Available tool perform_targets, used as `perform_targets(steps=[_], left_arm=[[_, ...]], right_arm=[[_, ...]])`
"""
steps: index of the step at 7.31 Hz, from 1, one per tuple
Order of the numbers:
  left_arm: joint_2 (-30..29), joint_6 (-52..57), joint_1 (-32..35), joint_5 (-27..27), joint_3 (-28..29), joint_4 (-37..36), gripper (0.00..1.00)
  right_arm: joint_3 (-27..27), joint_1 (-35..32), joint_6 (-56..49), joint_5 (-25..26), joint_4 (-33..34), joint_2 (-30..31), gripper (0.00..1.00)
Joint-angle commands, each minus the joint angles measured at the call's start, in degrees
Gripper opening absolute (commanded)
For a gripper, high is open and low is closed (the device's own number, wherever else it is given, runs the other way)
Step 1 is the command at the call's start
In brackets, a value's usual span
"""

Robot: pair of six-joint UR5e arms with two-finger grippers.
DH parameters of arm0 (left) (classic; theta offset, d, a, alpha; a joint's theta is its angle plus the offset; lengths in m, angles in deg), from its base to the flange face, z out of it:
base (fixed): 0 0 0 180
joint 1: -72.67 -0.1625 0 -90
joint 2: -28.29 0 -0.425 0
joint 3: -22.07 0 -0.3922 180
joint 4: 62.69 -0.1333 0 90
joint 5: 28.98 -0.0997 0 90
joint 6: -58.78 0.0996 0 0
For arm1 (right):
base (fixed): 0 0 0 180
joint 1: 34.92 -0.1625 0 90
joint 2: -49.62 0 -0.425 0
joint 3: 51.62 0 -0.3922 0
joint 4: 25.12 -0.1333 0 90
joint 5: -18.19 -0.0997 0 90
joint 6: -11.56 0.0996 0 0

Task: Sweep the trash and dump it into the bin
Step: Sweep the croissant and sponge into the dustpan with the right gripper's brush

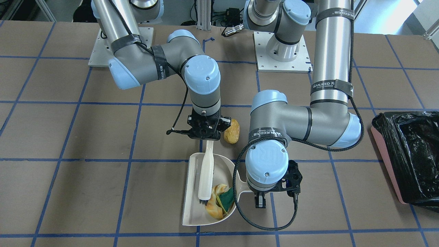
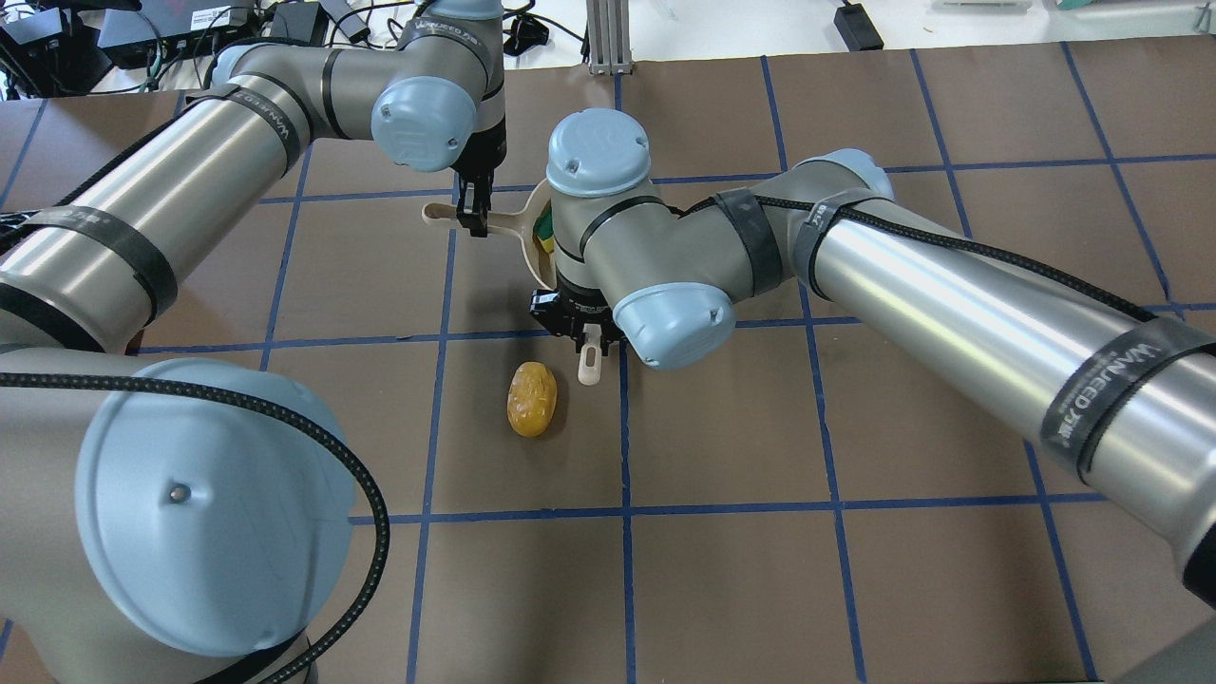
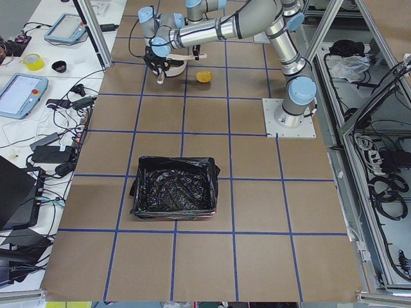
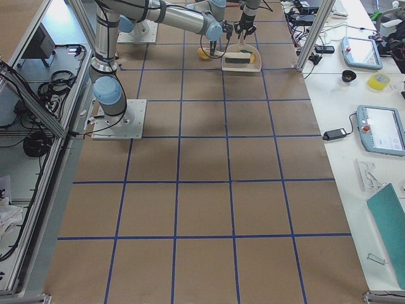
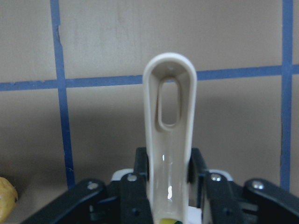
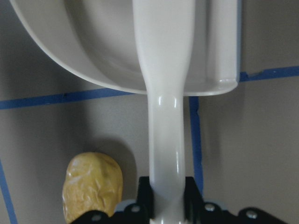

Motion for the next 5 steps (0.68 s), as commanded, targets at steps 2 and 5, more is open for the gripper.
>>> perform_targets(steps=[2, 5], left_arm=[[2.0, 2.7, -3.3, 2.5, 0.3, 0.1, 0.00], [6.5, 3.9, -7.6, 3.4, 0.0, 2.1, 0.00]], right_arm=[[-0.6, 0.6, -0.6, 0.5, -9.8, 7.1, 0.00], [-8.5, 0.1, 0.0, -0.2, -10.1, 11.0, 0.00]])
